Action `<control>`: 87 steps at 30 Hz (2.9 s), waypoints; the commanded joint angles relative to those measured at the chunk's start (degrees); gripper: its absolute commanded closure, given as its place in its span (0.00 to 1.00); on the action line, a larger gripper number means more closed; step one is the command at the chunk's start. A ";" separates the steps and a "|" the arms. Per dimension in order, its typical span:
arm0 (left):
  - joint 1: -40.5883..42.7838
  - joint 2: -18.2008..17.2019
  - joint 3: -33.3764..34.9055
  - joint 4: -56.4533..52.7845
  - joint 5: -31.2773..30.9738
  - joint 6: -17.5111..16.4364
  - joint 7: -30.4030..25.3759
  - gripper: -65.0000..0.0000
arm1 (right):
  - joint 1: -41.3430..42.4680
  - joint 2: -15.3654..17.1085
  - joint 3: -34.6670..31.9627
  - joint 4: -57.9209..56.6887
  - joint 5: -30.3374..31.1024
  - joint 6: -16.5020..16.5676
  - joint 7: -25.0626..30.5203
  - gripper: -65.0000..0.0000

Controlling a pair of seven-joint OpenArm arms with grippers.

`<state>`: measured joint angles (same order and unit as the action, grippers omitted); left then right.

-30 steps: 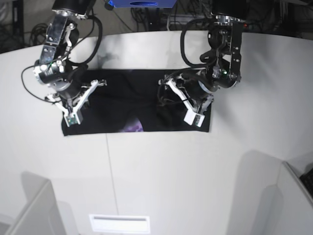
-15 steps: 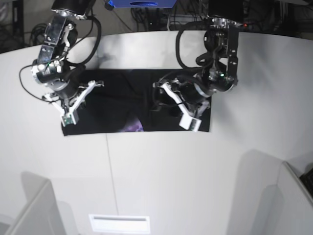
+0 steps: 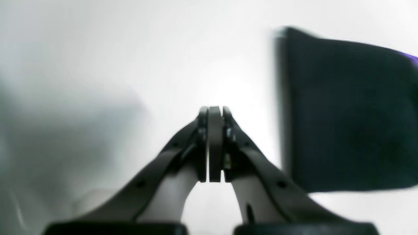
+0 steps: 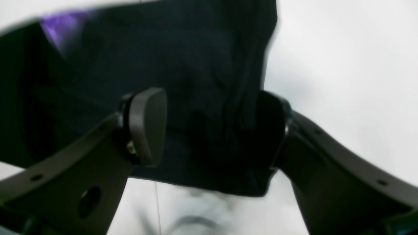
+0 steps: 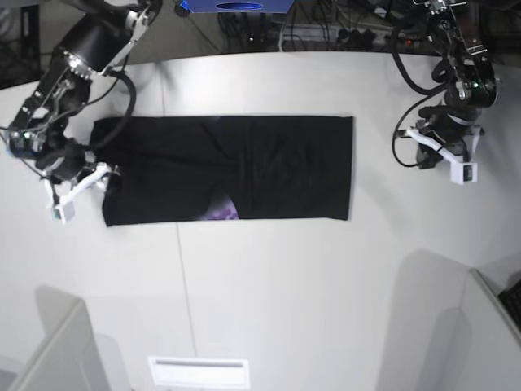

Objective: Fold the T-shirt properly
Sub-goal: 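Release the fold and move the left gripper to the strip's other end, then grasp the strip's end with the right gripper and fold it over toward the left gripper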

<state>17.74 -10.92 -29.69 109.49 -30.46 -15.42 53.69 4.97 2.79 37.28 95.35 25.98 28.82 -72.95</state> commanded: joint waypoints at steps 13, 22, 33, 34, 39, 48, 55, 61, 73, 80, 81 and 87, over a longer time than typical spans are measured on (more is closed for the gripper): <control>0.24 -0.82 -4.02 -2.72 -0.88 -6.51 -1.34 1.00 | 4.13 4.03 0.74 -16.89 1.76 -0.03 4.60 0.37; -0.02 -0.73 -4.02 -3.07 -0.88 -6.51 -1.34 1.00 | 3.86 3.94 0.57 -18.82 1.67 0.24 4.42 0.37; -0.11 -0.47 -3.85 -3.25 -0.88 -6.51 -1.34 1.00 | 2.02 2.27 -6.46 -20.93 1.76 -0.03 7.85 0.37; -0.20 -0.47 -3.85 -3.43 -0.88 -6.51 -1.34 1.00 | 2.19 2.27 -6.46 -22.16 1.76 -0.03 7.85 0.39; -2.40 -0.64 -1.74 -9.40 -0.88 -6.51 -1.43 1.00 | 2.98 2.27 -6.46 -24.71 1.76 0.15 8.02 0.68; -3.36 -0.38 10.92 -13.80 8.88 -6.25 -10.48 1.00 | 2.98 2.71 -7.08 -24.27 1.50 -0.20 9.08 1.00; -5.21 2.61 13.21 -15.65 9.93 -6.25 -10.22 1.00 | 2.54 2.71 -7.26 -17.15 1.32 -0.47 8.55 1.00; -5.74 2.70 17.52 -15.91 9.93 -6.25 -10.13 1.00 | 0.79 2.71 -14.82 -8.45 1.32 -6.80 8.38 1.00; -5.12 2.87 18.92 -15.47 9.93 -6.25 -10.13 1.00 | -3.43 0.51 -26.16 8.08 1.41 -15.59 8.29 1.00; -5.03 2.70 18.92 -15.47 9.93 -6.25 -10.13 1.00 | -6.42 -2.83 -33.28 14.67 1.41 -19.10 8.29 1.00; -5.03 2.70 18.92 -15.47 9.93 -6.25 -10.13 1.00 | -6.69 -3.45 -33.80 15.29 1.41 -19.63 8.29 1.00; -4.07 2.70 18.92 -15.38 9.93 -6.25 -10.13 1.00 | -7.92 -6.70 -37.15 17.84 1.41 -20.33 8.38 1.00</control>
<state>13.58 -7.84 -10.79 93.27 -20.67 -21.45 42.94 -3.73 -3.75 0.25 111.92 26.48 8.47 -65.71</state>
